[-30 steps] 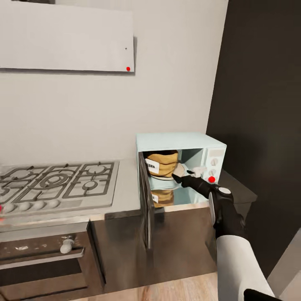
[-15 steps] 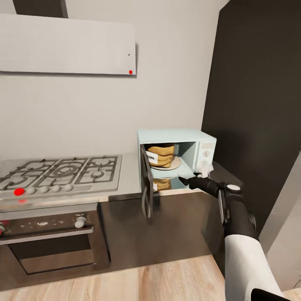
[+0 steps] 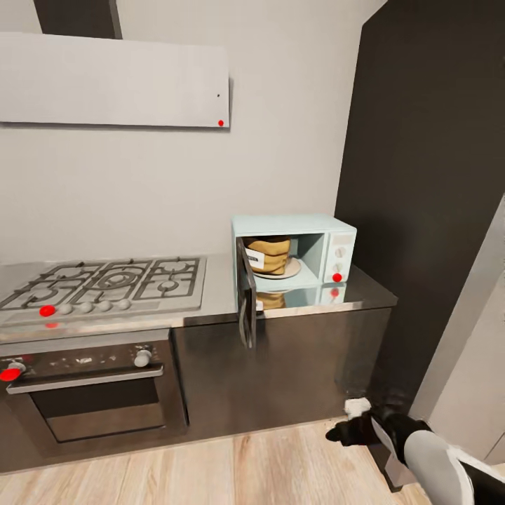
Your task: In the kitchen, take the popcorn bag from the countertop, put it into the microwave, and heat it until the popcorn is cooked so the cooked popcorn ends up inside the bag.
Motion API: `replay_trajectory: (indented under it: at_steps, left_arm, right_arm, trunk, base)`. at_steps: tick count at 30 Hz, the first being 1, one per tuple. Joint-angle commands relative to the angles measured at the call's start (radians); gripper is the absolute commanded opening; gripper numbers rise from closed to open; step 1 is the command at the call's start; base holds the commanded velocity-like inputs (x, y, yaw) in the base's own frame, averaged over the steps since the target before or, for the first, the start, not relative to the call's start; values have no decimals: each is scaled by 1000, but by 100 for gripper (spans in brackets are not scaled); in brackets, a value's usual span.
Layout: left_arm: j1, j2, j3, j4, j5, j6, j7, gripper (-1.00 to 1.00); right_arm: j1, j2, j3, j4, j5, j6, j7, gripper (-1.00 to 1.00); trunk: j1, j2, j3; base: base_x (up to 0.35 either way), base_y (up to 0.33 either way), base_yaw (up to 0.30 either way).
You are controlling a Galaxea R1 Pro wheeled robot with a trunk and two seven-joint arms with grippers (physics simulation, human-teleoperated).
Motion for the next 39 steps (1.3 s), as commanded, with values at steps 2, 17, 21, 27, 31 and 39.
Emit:
replay_trajectory:
  at_steps: [2, 17, 21, 27, 31, 39]
  left_arm:
    - [-2, 2, 4, -198, -1, 168, 4, 100]
    - [-652, -70, 6, -910, 9, 898, -5, 100]
    - [-730, -77, 7, -955, 35, 911, -17, 100]
    - [-758, -97, 6, -982, 111, 911, -56, 100]
    - [-758, -117, 9, -982, 116, 911, -64, 100]
    - [-758, -120, 9, -977, 120, 912, -66, 100]
  right_arm:
    - [7, -2, -10, 105, 10, -81, -100, 100]
    - [386, -8, -8, 140, 5, -384, -241, 100]
    - [397, -8, -15, 140, 1, -378, -242, 100]
    - [454, -8, -17, 139, 4, -377, -257, 100]
    - [459, -6, -14, 139, 8, -375, -257, 100]
    - [460, -8, -12, 139, 8, -375, -257, 100]
  trunk:
    - [0, -1, -1]
    - [0, -1, -1]
    - [0, -1, -1]
    - [0, -1, -1]
    - [0, -1, -1]
    - [0, -1, -1]
  base:
    - [0, 0, 0]
    - [0, 0, 0]
    - [0, 0, 0]
    - [0, 0, 0]
    - [167, 0, 0]
    - [235, 0, 0]
